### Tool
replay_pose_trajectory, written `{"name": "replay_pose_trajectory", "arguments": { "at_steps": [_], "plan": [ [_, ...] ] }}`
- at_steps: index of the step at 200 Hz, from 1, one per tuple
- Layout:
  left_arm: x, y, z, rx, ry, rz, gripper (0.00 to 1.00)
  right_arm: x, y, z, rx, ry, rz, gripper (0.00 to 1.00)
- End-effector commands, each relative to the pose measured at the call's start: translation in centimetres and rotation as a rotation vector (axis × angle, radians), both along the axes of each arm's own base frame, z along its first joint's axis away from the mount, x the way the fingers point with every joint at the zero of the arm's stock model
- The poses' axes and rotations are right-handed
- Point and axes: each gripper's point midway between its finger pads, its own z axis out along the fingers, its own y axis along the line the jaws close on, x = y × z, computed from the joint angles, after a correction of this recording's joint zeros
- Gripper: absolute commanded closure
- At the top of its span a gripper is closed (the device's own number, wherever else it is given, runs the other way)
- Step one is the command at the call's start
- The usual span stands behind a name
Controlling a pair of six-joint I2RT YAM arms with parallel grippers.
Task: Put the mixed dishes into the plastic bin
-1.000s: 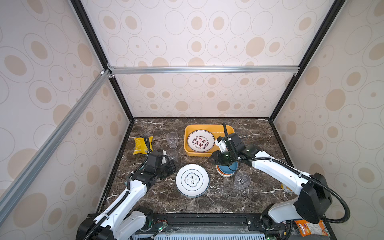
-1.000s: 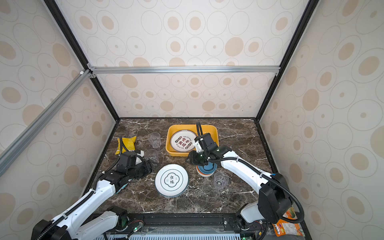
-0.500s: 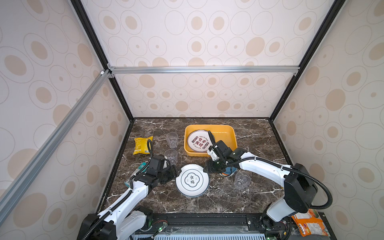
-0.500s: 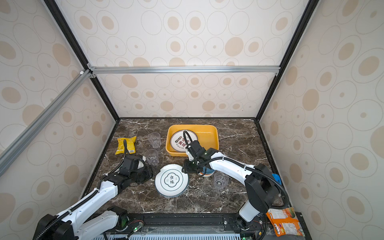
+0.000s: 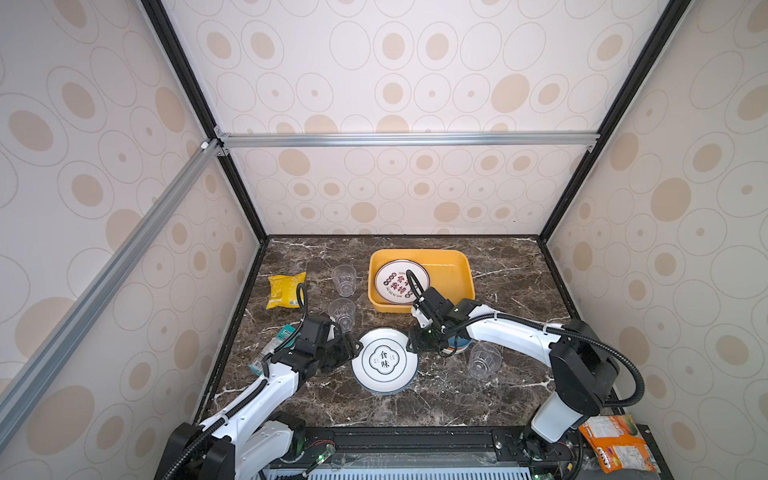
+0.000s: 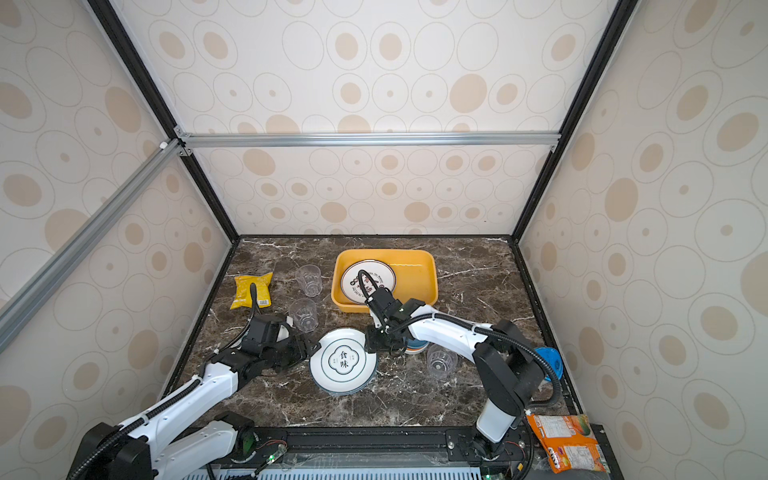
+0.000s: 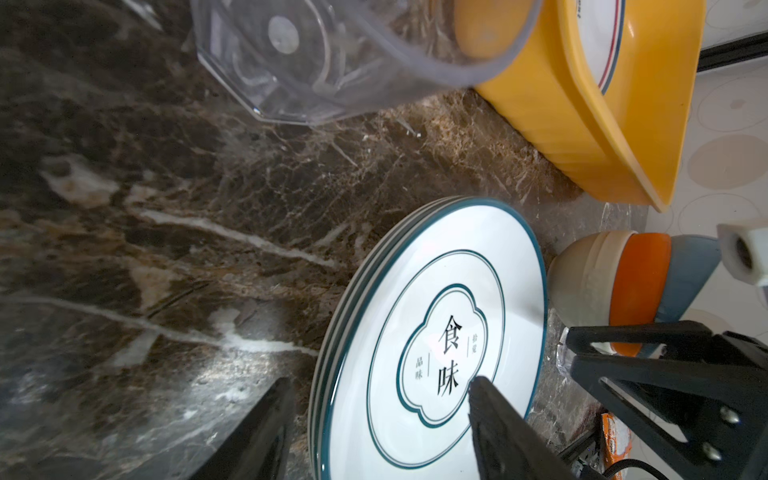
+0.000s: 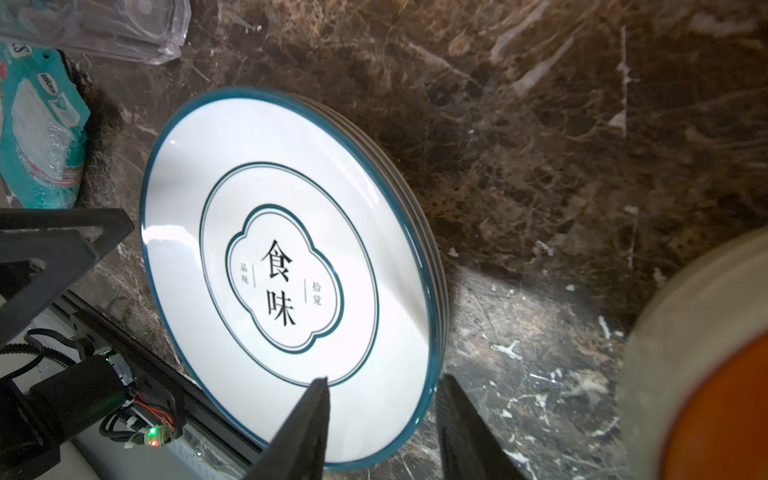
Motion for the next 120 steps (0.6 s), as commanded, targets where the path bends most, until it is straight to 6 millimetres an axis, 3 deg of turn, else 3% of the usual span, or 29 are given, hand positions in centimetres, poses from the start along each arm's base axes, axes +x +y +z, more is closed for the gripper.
{"name": "replay_pose_trajectory", "arguments": {
  "at_steps": [1,120],
  "plan": [
    [0.2,-0.3,0.1,-0.007,-0.005,-0.002,0.34,0.1,0.3,-0.4,-0.02,-0.002,0.007,0.55],
    [0.0,-0.3,-0.4,-0.012,0.003,0.001,0.34,0.0,0.6,-1.5,-0.024,0.017,0.001,0.56]
  ]
}}
